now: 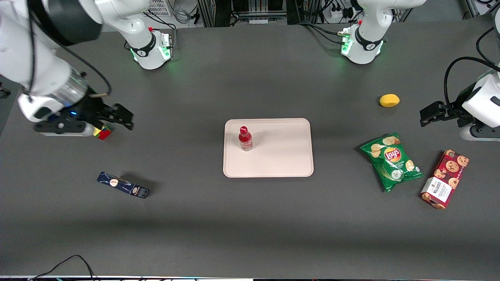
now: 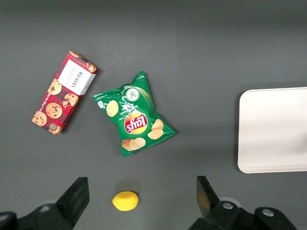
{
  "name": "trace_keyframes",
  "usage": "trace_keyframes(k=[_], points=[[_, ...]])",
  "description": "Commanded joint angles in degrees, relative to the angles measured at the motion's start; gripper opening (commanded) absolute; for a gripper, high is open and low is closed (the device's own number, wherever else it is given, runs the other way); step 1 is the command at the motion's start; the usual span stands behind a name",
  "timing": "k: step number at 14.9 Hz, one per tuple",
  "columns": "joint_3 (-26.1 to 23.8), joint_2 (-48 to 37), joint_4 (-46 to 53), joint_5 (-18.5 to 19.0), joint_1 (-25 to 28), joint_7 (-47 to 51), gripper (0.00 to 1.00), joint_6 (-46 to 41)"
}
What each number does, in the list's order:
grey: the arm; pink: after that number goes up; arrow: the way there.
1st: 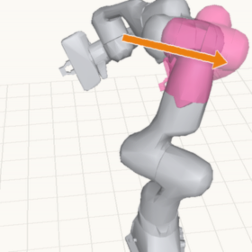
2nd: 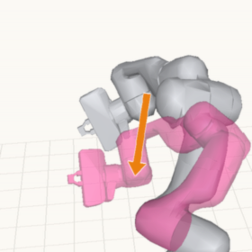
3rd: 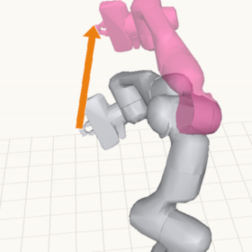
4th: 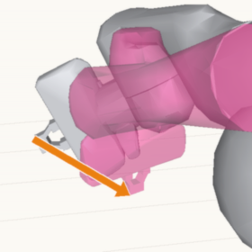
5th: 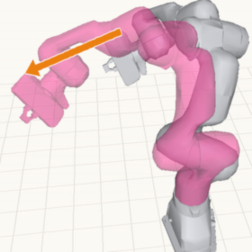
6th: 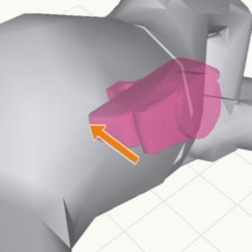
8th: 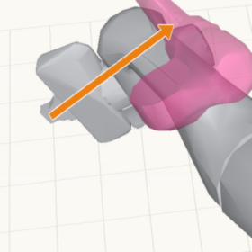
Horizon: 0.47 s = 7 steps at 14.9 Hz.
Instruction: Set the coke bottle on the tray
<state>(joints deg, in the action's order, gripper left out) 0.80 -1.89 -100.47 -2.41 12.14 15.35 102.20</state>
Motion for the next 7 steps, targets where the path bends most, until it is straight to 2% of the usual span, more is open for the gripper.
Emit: trace_keyframes(k=[1, 6, 7], points=[[6.04, -5.83, -3.51, -1.63, 0.51, -8.04, 1.00, -4.45], [8.69, -5.76, -2.37, -0.32, 0.60, -10.87, 1.00, -5.78], [8.69, -5.23, -1.84, 1.60, 0.60, -10.78, 1.00, -5.87]])
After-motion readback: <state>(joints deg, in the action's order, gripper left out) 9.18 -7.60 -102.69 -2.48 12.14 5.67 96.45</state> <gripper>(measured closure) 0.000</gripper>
